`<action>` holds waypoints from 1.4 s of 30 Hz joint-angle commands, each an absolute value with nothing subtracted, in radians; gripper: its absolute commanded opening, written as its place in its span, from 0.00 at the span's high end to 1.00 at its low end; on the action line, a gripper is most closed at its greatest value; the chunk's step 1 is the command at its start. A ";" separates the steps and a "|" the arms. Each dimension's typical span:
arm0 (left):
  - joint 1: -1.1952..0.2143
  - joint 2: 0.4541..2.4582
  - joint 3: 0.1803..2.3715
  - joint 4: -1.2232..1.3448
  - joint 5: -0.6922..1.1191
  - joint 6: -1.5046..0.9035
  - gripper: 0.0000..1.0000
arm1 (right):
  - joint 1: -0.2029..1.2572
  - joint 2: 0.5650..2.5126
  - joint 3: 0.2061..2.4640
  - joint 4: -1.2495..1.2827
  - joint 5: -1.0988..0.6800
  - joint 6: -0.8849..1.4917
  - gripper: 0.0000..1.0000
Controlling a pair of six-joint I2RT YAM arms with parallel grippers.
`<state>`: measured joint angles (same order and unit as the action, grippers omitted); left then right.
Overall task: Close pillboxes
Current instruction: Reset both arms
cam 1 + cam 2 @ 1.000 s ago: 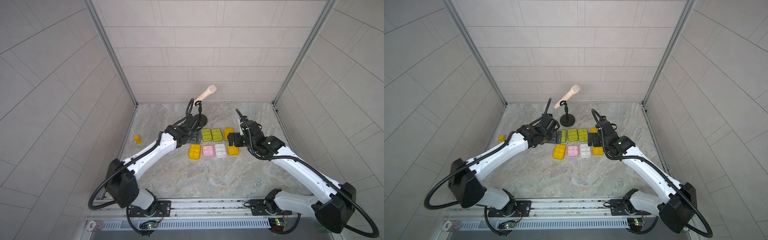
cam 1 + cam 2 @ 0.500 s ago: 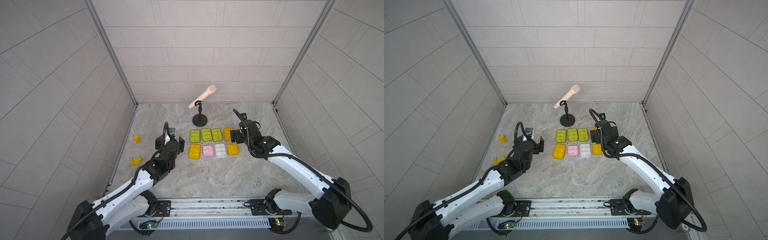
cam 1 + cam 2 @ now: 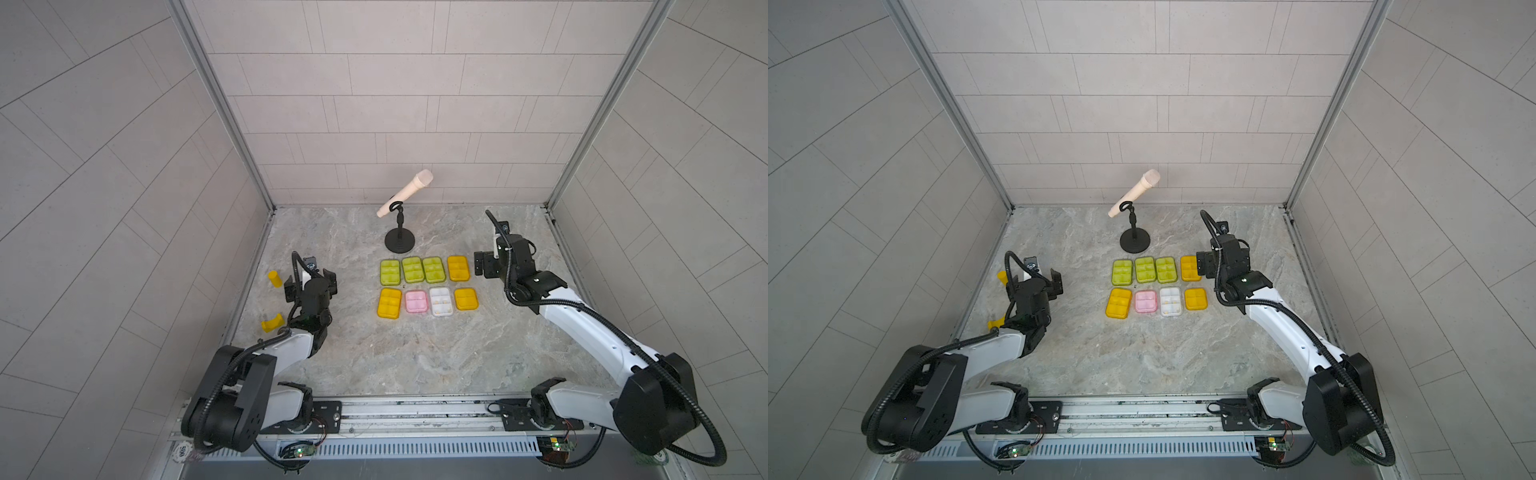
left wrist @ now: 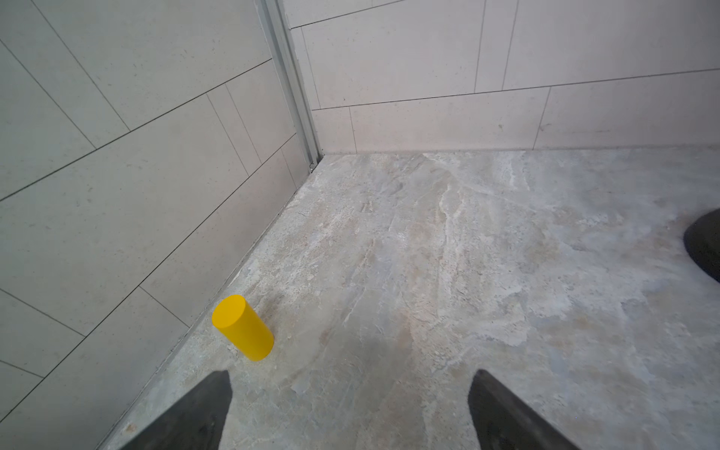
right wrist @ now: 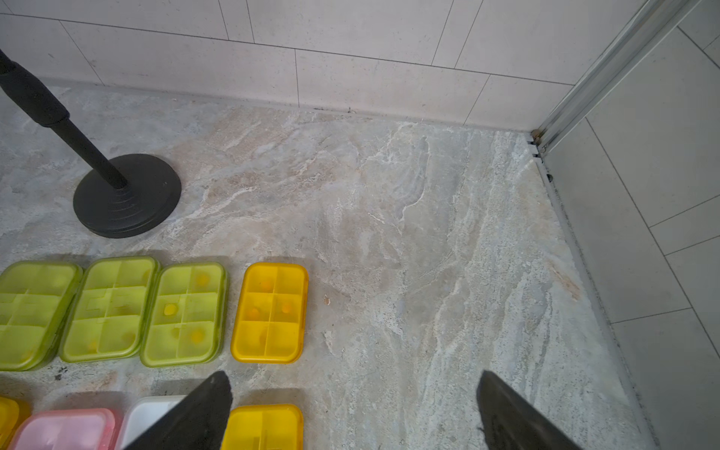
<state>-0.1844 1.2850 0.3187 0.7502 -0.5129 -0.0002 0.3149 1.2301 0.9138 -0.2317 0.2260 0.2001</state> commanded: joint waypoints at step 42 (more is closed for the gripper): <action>-0.046 1.593 0.407 0.912 -0.159 -0.009 0.00 | 0.140 1.260 0.314 0.702 0.199 -0.038 0.00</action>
<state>-0.0479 1.5898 0.4103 0.8860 -0.1608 -0.0273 0.1486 1.2163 0.3431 0.4931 0.2028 -0.0154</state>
